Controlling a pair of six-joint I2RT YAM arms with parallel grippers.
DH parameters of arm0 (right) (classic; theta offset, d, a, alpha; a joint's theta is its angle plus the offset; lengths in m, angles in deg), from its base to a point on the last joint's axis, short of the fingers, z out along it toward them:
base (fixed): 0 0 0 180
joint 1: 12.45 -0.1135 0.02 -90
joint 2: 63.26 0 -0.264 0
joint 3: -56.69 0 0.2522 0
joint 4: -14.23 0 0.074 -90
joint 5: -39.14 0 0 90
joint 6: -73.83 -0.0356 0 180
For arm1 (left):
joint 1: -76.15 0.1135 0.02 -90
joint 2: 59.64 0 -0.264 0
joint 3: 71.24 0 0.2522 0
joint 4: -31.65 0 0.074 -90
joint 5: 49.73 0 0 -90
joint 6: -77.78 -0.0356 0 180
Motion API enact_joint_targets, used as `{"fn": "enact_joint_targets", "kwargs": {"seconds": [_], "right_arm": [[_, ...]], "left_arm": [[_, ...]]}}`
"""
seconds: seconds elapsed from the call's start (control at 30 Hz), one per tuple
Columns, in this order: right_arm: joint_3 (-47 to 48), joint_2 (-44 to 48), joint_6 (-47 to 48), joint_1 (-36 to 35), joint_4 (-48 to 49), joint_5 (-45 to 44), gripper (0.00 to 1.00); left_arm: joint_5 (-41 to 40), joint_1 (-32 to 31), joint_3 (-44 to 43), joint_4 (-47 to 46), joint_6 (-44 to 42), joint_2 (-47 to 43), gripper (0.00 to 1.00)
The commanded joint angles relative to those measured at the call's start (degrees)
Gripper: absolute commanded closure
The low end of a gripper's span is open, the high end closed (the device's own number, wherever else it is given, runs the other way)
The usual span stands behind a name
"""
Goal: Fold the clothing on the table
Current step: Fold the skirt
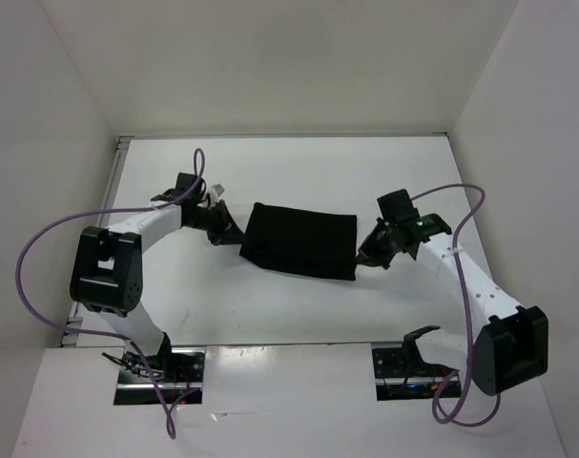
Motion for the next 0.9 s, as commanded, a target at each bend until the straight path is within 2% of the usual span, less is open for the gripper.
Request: {"fn": "enact_joint_targets", "kwargs": {"seconds": [0.0, 0.33, 0.63, 0.87], "right_arm": [[6.1, -3.3, 6.8, 4.2, -1.0, -5.6, 1.00], [11.1, -14.0, 11.1, 7.2, 4.3, -4.5, 1.00], [12.1, -20.2, 12.7, 8.3, 8.2, -3.3, 1.00], [15.5, -25.1, 14.9, 9.9, 11.0, -2.2, 0.99]], "left_arm": [[-2.3, 0.5, -5.8, -1.5, -0.2, 2.9, 1.00], [-2.8, 0.5, -10.5, -2.7, -0.2, 10.9, 1.00], [-3.9, 0.5, -11.1, -2.7, -0.2, 11.9, 1.00], [-4.4, 0.5, -16.1, -3.2, 1.0, 15.7, 1.00]]}}
